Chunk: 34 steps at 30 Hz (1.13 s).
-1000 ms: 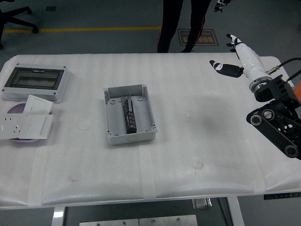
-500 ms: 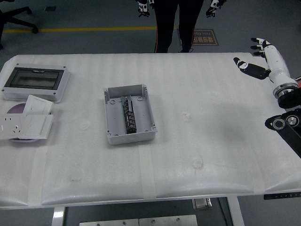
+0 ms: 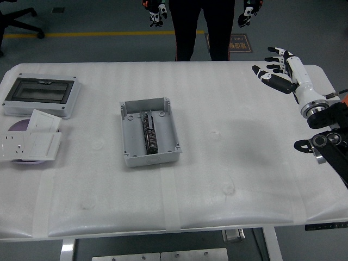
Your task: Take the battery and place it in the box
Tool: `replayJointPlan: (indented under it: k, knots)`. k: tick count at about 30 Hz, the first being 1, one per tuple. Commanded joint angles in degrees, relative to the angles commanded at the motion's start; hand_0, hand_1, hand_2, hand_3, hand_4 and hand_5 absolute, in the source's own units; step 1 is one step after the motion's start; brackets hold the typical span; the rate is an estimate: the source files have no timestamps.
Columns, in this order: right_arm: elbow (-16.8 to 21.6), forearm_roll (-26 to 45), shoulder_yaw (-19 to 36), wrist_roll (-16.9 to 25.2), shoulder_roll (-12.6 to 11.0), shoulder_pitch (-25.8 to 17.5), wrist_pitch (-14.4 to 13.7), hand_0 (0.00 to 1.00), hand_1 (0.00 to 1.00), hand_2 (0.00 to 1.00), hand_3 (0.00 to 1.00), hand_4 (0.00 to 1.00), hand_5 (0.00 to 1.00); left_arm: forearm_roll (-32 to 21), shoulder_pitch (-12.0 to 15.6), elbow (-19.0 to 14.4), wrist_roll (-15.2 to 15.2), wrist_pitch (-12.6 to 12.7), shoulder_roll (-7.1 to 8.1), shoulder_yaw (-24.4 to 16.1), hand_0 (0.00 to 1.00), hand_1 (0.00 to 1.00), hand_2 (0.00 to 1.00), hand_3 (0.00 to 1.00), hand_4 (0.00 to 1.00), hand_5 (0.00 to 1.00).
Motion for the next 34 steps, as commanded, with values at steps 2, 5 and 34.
replayJointPlan:
  k: [2,5,34]
  knots:
    - [-0.1,0.2,0.2,0.1,0.0,-0.1,0.1,0.688,0.713,0.759,0.862,0.795,0.385,0.0,0.1,0.0,0.0,0.0,-0.01,0.0,0.407,0.606,0.553,0.369,0.466,0.376]
    - [-0.2,0.2,0.6,0.2,0.0,-0.2,0.2,0.688,0.713,0.759,0.862,0.795,0.385,0.2,0.1,0.0,0.1,0.0,0.04,-0.3,0.407,0.606,0.553,0.369,0.466,0.376]
    - [1.7,-27.2,-0.3,-9.8,-4.4,3.2,-1.0,0.683,0.663,0.768,0.901,0.899,0.277,1.5,-0.2,0.0,0.2,-0.3,0.54,-1.7,0.406,0.604,0.554,0.372,0.467,0.37]
